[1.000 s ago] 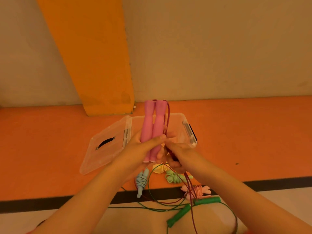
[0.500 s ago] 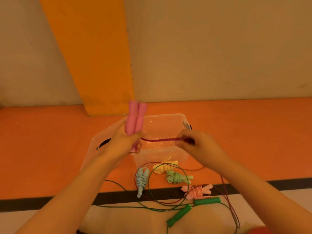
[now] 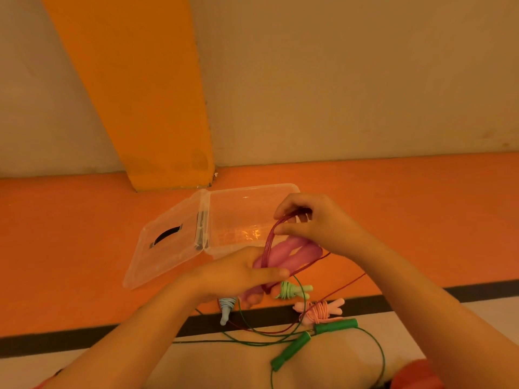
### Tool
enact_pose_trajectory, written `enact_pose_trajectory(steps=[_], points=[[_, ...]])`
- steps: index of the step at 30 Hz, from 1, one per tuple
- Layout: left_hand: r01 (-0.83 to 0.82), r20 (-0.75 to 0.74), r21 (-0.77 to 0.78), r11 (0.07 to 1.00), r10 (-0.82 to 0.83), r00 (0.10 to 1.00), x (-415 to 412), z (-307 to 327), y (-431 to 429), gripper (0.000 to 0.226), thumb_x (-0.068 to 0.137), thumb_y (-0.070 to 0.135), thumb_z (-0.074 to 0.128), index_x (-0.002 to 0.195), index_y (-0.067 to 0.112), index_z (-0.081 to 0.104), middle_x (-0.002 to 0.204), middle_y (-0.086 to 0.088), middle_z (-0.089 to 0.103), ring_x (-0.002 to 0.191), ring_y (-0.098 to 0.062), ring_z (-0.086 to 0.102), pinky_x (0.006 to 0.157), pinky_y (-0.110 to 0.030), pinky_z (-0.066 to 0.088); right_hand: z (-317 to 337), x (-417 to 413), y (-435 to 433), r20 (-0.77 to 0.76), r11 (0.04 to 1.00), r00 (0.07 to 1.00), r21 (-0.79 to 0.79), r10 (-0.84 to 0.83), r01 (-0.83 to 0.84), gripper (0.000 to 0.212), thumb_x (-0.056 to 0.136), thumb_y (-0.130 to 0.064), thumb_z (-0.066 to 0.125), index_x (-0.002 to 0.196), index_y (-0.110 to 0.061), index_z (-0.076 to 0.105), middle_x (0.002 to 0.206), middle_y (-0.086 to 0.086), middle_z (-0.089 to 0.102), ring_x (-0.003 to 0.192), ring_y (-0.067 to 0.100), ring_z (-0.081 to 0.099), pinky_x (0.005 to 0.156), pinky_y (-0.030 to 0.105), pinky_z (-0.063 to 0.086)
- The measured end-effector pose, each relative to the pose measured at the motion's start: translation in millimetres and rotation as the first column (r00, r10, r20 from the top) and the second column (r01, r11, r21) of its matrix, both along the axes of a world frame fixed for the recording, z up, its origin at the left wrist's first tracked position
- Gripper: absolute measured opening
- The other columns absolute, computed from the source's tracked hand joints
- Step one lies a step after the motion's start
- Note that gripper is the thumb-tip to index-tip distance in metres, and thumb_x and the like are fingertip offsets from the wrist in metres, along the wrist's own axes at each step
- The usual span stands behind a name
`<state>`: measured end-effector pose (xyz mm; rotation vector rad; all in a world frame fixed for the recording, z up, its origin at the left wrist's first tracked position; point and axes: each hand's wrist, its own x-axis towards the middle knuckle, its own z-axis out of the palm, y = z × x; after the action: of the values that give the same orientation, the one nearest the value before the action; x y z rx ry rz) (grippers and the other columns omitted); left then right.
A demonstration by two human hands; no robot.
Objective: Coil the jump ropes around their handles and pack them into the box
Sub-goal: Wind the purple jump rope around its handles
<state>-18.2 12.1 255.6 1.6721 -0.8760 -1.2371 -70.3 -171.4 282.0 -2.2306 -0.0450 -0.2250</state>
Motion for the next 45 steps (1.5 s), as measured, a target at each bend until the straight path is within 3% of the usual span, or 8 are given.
enact_pose_trajectory(steps=[3,8,15,20,25,31,39,45], points=[[0.023,-0.123,-0.075,0.997,-0.032,0.992,7.5,7.5,4.0,0.015,0.097,0.024,0.054,0.099,0.010,0.057,0.076,0.000,0.060,0.050,-0.009,0.045,0.048,-0.020,0.040,1.9,-3.7,-5.6,-0.067,0.964,0.997,0.261,-0.028,0.045,0.022,0.077,-0.037,0.069,0.088,-0.018,0.071,0.093,0.008,0.069,0.086,0.015,0.063,0.076,0.027,0.048],[-0.140,-0.335,-0.249,0.958,0.051,0.941,20.2,12.4,12.0,0.036,0.091,0.028,0.056,0.117,0.004,0.051,0.082,-0.008,0.055,0.050,-0.011,0.041,0.046,-0.021,0.039,1.4,-8.9,-4.5,-0.049,0.835,0.997,0.550,0.057,-0.020,0.022,0.091,-0.040,0.056,0.084,-0.022,0.066,0.072,-0.007,0.058,0.068,0.011,0.052,0.063,0.020,0.042],[-0.428,-0.460,-0.392,0.814,0.229,0.858,19.5,20.4,6.2,0.018,0.094,0.028,0.056,0.105,0.015,0.061,0.081,-0.009,0.055,0.050,-0.013,0.038,0.046,-0.024,0.035,-6.0,-8.5,15.3,-0.116,0.909,0.993,0.415,0.027,0.024,0.034,0.082,-0.051,0.056,0.105,-0.029,0.065,0.070,-0.005,0.053,0.059,0.004,0.044,0.055,0.019,0.035],[-0.545,-0.404,-0.390,0.742,0.394,0.825,16.5,19.4,2.3,0.033,0.090,0.017,0.058,0.121,0.012,0.047,0.080,-0.012,0.057,0.049,-0.016,0.042,0.045,-0.025,0.038,-3.8,-10.7,22.6,-0.069,0.941,0.998,0.337,-0.009,0.032,0.017,0.094,-0.022,0.055,0.107,-0.024,0.065,0.056,-0.016,0.053,0.055,-0.002,0.045,0.053,0.010,0.035],[-0.643,-0.402,-0.401,0.653,0.505,0.764,25.7,27.8,10.6,0.032,0.075,0.015,0.067,0.102,0.003,0.054,0.077,-0.011,0.059,0.044,-0.011,0.042,0.041,-0.022,0.038,-8.3,-15.8,18.6,-0.109,0.992,0.993,0.114,-0.045,0.057,0.012,0.092,-0.025,0.060,0.103,-0.027,0.065,0.056,-0.005,0.045,0.051,0.008,0.039,0.052,0.025,0.031],[-0.669,-0.142,-0.312,0.674,0.663,0.735,42.3,25.5,25.0,0.021,0.085,0.011,0.066,0.099,-0.002,0.056,0.056,0.001,0.059,0.042,-0.011,0.045,0.041,-0.022,0.039,0.8,-22.3,6.8,0.007,0.983,0.993,-0.143,-0.116,0.116,0.012,0.092,-0.032,0.057,0.090,-0.028,0.068,0.083,-0.003,0.066,0.078,0.014,0.060,0.073,0.045,0.049],[-0.427,0.322,-0.177,0.887,0.462,0.826,16.5,-2.8,4.3,0.042,0.066,0.019,0.087,0.093,0.005,0.057,0.059,0.004,0.053,0.045,-0.006,0.047,0.045,-0.019,0.037,13.8,-25.5,14.1,0.179,0.978,0.983,-0.210,0.049,-0.010,0.023,0.087,-0.033,0.054,0.086,-0.016,0.069,0.079,-0.009,0.055,0.076,0.010,0.053,0.066,0.029,0.042],[-0.259,0.442,-0.058,0.964,0.257,0.859,-6.4,-16.7,-8.6,0.070,0.062,0.064,0.074,0.109,0.013,0.060,0.094,-0.013,0.069,0.083,-0.023,0.067,0.083,-0.042,0.053,4.0,-20.8,20.5,0.162,0.940,0.973,-0.326,0.161,-0.101,0.032,0.088,-0.037,0.054,0.084,-0.008,0.069,0.078,-0.002,0.056,0.080,0.004,0.043,0.070,0.019,0.036]])
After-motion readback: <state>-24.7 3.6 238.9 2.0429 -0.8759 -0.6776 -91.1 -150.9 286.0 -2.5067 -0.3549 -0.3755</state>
